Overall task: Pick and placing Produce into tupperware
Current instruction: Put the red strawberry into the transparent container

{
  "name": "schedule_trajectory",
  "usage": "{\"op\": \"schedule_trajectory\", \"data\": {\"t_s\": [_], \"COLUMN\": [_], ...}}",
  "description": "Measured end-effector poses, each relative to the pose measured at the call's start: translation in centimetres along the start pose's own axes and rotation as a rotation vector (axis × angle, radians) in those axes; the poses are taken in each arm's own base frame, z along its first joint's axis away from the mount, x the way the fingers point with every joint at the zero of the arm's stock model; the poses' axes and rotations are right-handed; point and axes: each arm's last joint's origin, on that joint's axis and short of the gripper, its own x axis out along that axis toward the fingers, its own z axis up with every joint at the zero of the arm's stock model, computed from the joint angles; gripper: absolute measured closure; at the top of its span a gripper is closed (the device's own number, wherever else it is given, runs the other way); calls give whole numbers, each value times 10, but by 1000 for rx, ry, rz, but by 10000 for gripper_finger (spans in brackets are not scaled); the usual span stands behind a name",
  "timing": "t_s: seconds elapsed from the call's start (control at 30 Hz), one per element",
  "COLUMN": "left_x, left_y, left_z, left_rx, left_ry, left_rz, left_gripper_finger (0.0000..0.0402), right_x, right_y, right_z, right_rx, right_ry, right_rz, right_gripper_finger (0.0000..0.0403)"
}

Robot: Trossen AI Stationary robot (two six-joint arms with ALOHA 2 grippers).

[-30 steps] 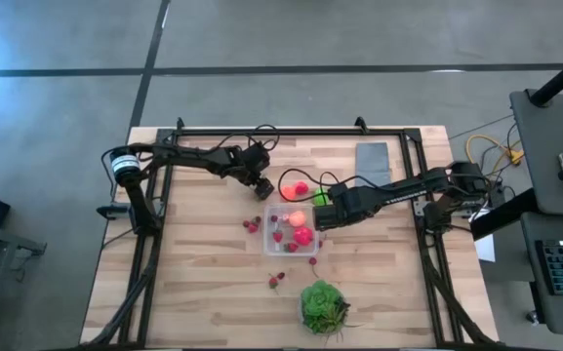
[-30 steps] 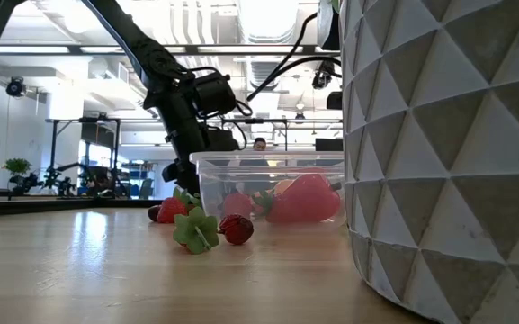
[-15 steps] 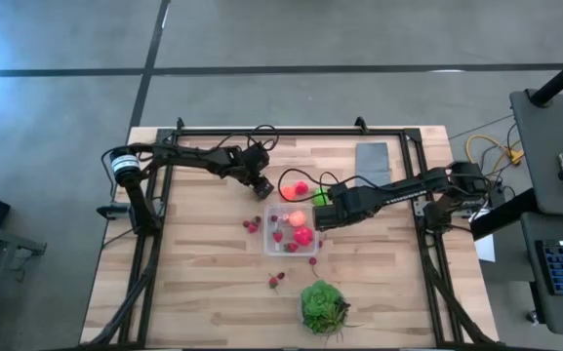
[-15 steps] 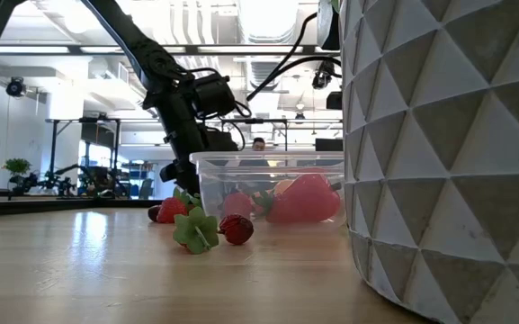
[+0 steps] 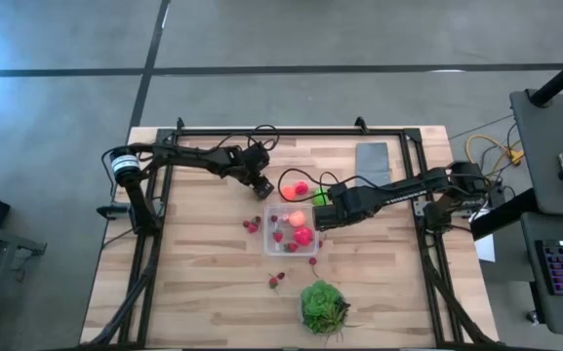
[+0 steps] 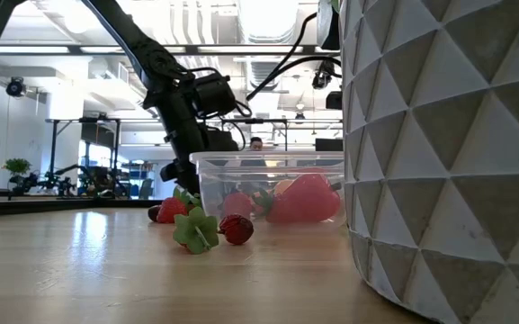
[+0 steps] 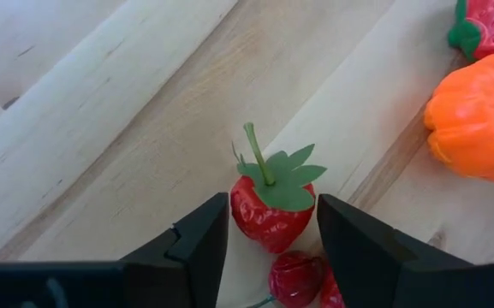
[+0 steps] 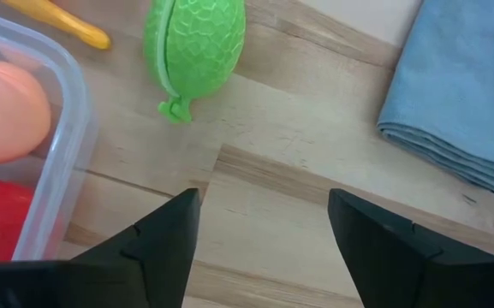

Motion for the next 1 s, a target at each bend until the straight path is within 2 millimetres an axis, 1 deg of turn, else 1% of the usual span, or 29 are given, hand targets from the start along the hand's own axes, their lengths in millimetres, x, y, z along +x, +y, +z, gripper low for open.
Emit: {"op": "schedule_trajectory", "data": {"t_s": [0.37, 0.47, 0.63, 0.83, 0.93, 1.0], "left_x": [0, 0, 0, -2, -9, -20], "left_y": [0, 0, 0, -1, -4, -5], "left_z": [-1, -1, 0, 3, 7, 10], "left_rx": [0, 0, 0, 1, 2, 4], "left_ry": [13, 13, 8, 1, -14, -45], "left_rz": [3, 3, 4, -16, -48, -62], "left_gripper_finger": [236, 247, 275, 273, 272, 272], "right_x": [0, 0, 0, 0, 0, 0], "right_y": [0, 1, 1, 1, 1, 1], "right_z": [0, 0, 0, 1, 1, 0], "right_rx": [3, 15, 34, 72, 74, 62], "right_ry": [-1, -2, -12, -28, -28, -28], "right_rz": [5, 5, 5, 3, 6, 7], "right_gripper_finger": [153, 156, 155, 156, 155, 154]}}
